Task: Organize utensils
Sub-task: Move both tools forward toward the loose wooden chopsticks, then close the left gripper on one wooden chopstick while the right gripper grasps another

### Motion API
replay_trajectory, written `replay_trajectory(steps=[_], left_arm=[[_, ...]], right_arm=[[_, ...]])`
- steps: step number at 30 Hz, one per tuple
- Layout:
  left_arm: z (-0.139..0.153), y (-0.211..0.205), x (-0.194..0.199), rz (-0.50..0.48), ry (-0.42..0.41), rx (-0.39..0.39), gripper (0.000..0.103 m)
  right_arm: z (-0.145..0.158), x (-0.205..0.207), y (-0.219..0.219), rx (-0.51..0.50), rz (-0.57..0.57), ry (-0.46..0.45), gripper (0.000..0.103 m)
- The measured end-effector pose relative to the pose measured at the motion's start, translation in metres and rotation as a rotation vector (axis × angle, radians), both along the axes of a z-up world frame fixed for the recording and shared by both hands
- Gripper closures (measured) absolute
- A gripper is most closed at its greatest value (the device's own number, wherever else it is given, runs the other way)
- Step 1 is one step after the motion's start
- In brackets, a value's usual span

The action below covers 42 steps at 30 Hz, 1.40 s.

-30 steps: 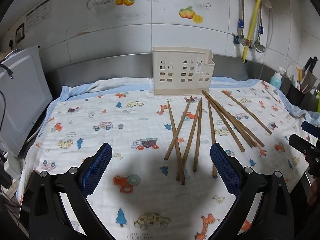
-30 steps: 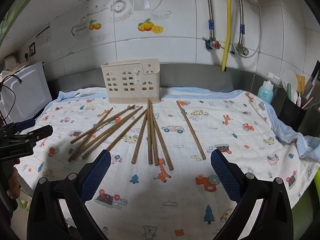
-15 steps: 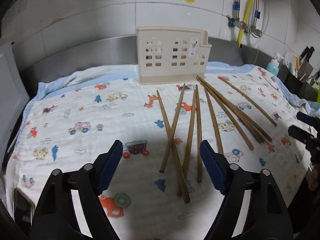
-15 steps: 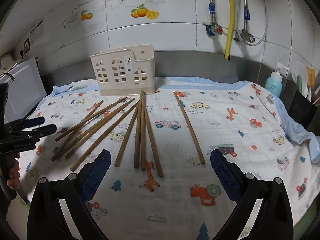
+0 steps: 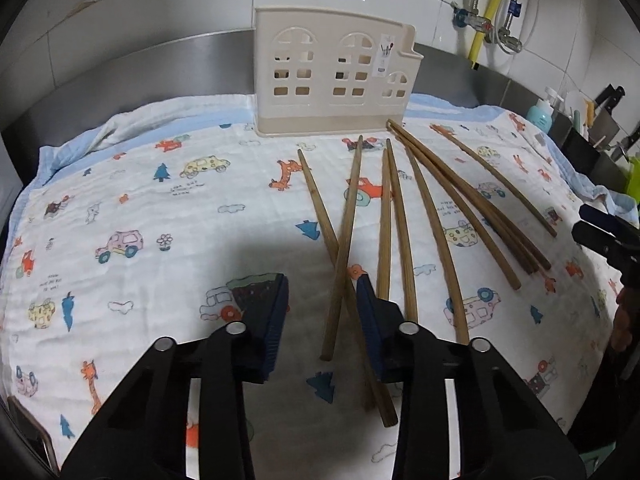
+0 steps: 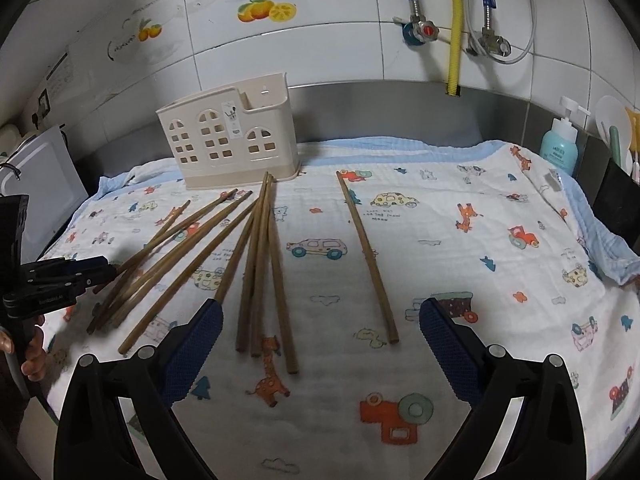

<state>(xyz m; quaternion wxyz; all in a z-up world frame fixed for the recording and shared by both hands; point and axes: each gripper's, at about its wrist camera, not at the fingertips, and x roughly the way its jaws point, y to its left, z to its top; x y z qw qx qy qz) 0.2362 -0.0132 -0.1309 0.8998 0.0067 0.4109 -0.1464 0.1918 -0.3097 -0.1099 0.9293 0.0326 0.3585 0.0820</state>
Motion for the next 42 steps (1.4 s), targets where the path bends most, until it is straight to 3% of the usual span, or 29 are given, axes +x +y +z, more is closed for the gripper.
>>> replay_trajectory(steps=[4,9,28,33,42], left_arm=[[-0.005,-0.001,0.005,-0.018,0.018,-0.011,0.084],[-0.006,0.001,0.009,-0.031,0.023,-0.02,0.088],[-0.012,0.003,0.013,-0.046,0.036,-0.026,0.088],[-0.012,0.002,0.013,-0.045,0.038,-0.027,0.088],[-0.013,0.0,0.013,-0.042,0.037,-0.017,0.091]], right_arm=[[-0.004,0.009,-0.005,0.012,0.006,0.026,0.022],[-0.01,0.019,-0.011,0.019,-0.002,0.056,0.033],[-0.034,0.043,-0.029,0.006,-0.065,0.166,0.075],[-0.035,0.048,-0.025,-0.032,-0.065,0.169,0.077],[-0.036,0.048,-0.012,-0.168,-0.062,0.151,0.094]])
